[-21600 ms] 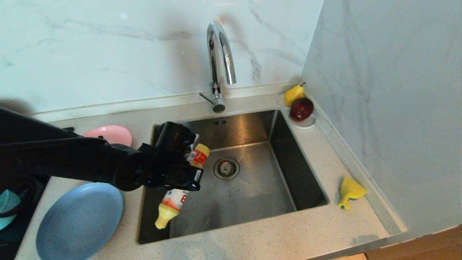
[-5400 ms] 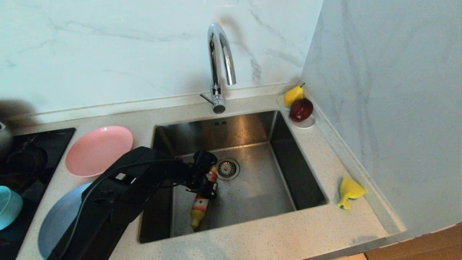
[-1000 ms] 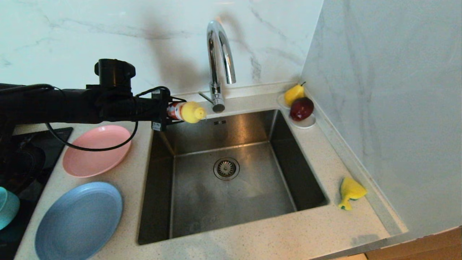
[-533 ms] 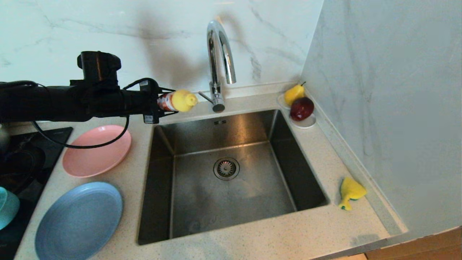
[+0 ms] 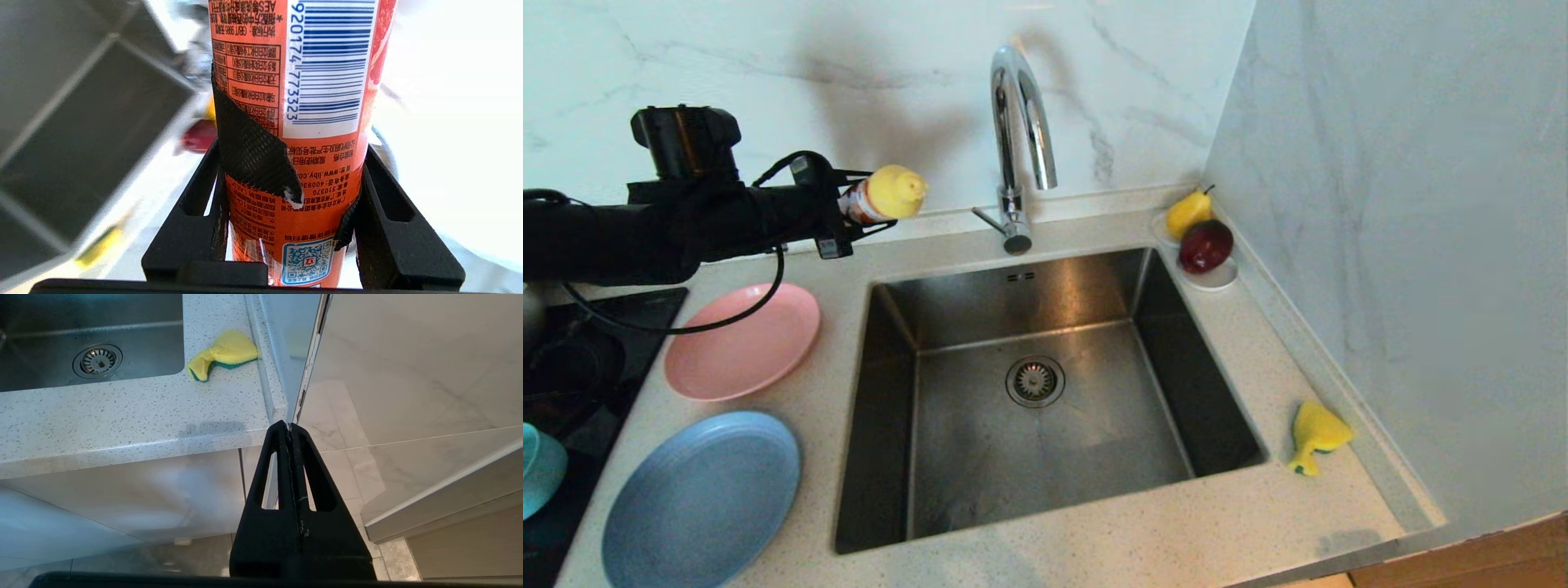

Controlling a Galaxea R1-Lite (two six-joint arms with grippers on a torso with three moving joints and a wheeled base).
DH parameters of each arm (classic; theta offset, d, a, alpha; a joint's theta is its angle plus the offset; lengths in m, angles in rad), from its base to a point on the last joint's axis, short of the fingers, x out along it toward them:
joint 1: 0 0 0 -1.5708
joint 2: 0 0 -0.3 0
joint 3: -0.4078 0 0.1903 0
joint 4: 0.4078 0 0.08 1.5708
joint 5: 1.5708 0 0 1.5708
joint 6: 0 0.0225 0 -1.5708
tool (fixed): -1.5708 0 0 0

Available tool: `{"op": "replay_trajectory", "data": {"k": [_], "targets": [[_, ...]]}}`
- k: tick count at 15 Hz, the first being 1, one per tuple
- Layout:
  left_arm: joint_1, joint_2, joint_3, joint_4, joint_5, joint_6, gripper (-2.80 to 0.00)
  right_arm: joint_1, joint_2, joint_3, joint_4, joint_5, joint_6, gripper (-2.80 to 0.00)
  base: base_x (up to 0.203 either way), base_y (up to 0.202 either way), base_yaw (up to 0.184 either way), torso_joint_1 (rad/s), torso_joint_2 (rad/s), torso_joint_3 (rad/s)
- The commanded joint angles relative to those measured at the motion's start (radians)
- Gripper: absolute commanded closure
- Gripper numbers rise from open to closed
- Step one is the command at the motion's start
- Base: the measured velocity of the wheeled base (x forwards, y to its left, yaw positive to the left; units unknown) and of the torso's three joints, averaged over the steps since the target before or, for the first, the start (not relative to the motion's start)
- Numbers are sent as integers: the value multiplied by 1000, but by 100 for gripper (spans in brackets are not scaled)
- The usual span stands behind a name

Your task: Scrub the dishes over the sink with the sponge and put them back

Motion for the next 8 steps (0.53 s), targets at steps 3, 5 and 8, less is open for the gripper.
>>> {"op": "replay_trajectory", "data": {"k": [3,5,8], "targets": [[64,-21,103,-230,-13,-115,0,0,1,0,1,0,0,0,0,0,0,0,0,0],[85,-16,123,-302,-13,-153,0,0,0,0,-1,0,0,0,0,0,0,0,0,0],[107,-12,148,-370,-13,-205,0,0,0,0,-1,0,0,0,0,0,0,0,0,0]]}}
